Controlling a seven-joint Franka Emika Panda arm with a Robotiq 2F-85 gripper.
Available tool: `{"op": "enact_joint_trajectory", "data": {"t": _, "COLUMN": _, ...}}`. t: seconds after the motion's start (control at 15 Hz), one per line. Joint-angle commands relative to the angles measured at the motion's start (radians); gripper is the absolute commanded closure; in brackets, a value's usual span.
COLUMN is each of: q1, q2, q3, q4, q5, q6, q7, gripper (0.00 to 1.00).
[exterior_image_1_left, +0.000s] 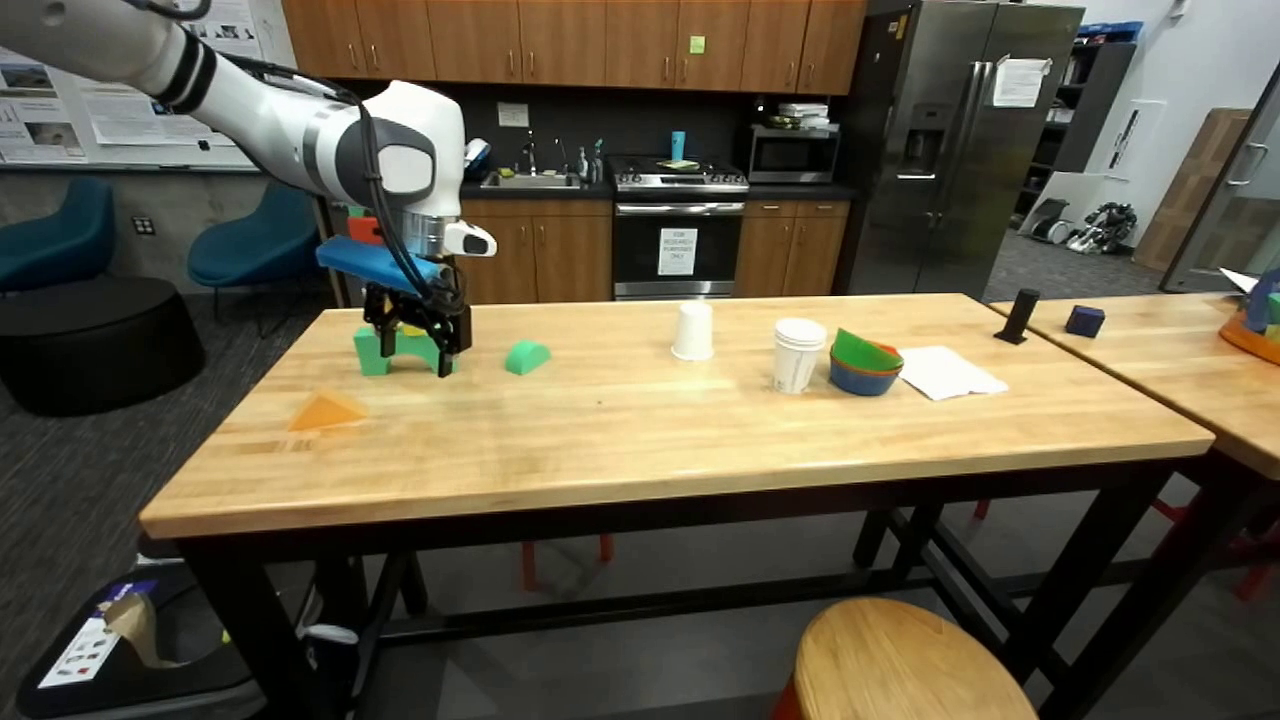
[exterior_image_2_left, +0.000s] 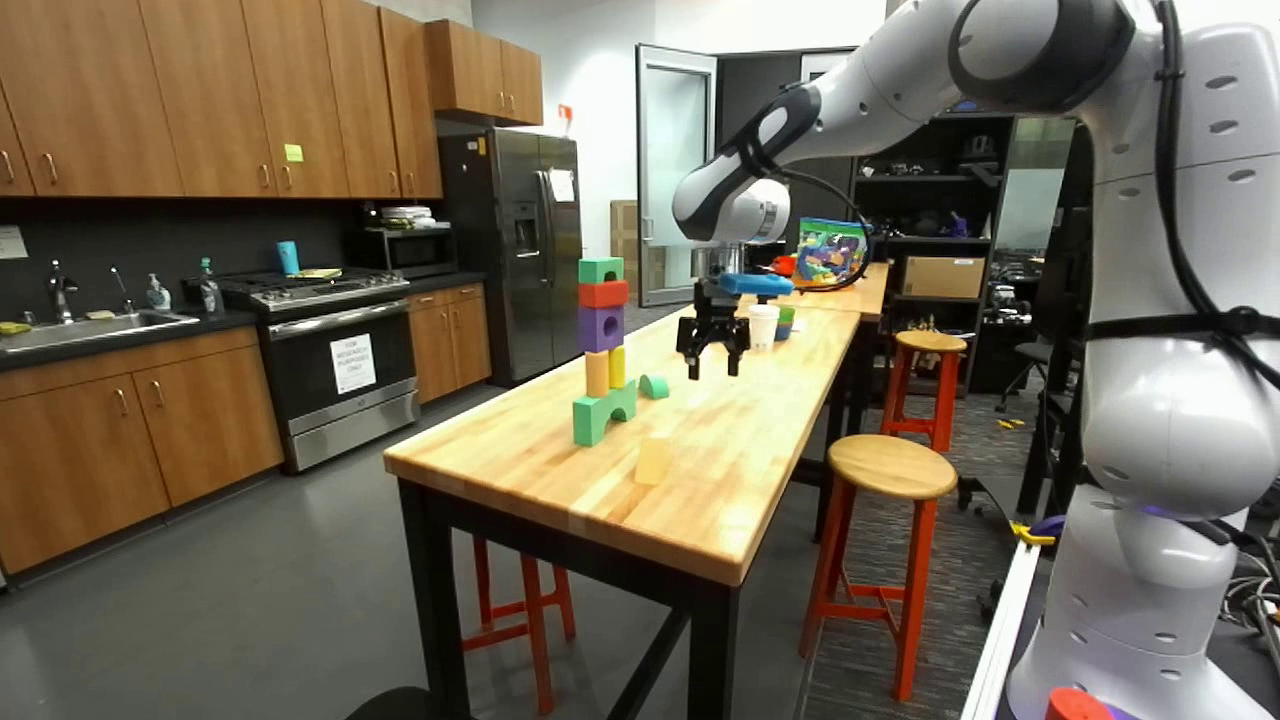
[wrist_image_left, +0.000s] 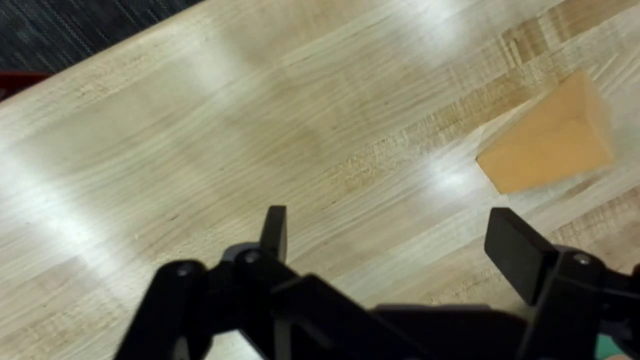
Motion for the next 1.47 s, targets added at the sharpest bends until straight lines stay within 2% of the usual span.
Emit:
{"op": "enact_joint_trajectory", "data": {"t": 0.0, "q1": -0.026, "q2": 0.018, "q3": 0.022, "q4": 0.083, "q5": 0.035, "q6": -0.068, "q7": -0.013, "gripper": 0.00}}
{"op": "enact_joint_trajectory", "data": {"t": 0.13, "q1": -0.017, "q2": -0.083, "q3": 0.026, "q4": 0.011, "q5": 0.013, "q6": -0.098, "q7": -0.008, "gripper": 0.00}}
{"op": "enact_joint_trajectory", "data": {"t": 0.2, "q1": -0.021, "q2": 0.014, "q3": 0.023, "q4": 0.067, "q5": 0.014, "q6": -0.060, "q7": 0.001, "gripper": 0.00}}
{"op": "enact_joint_trajectory", "data": {"t": 0.47, "q1": -0.016, "q2": -0.057, "q3": 0.027, "q4": 0.040, "q5": 0.015, "q6": -0.096, "q7": -0.001, "gripper": 0.00}}
{"op": "enact_joint_trajectory", "data": {"t": 0.87, "q1": -0.009, "q2": -0.073, "q3": 0.035, "q4": 0.029, "q5": 0.023, "q6": -0.093, "q7": -0.016, "gripper": 0.00}}
{"op": "enact_joint_trajectory", "data": {"t": 1.07, "q1": -0.002, "q2": -0.072, "q3": 0.047, "q4": 0.062, "q5": 0.001, "q6": -0.074, "q7": -0.019, "gripper": 0.00}}
{"op": "enact_joint_trajectory", "data": {"t": 1.4, "q1": -0.008, "q2": 0.001, "q3": 0.047, "q4": 0.214, "q5": -0.016, "q6": -0.082, "q7": 0.001, "gripper": 0.00}}
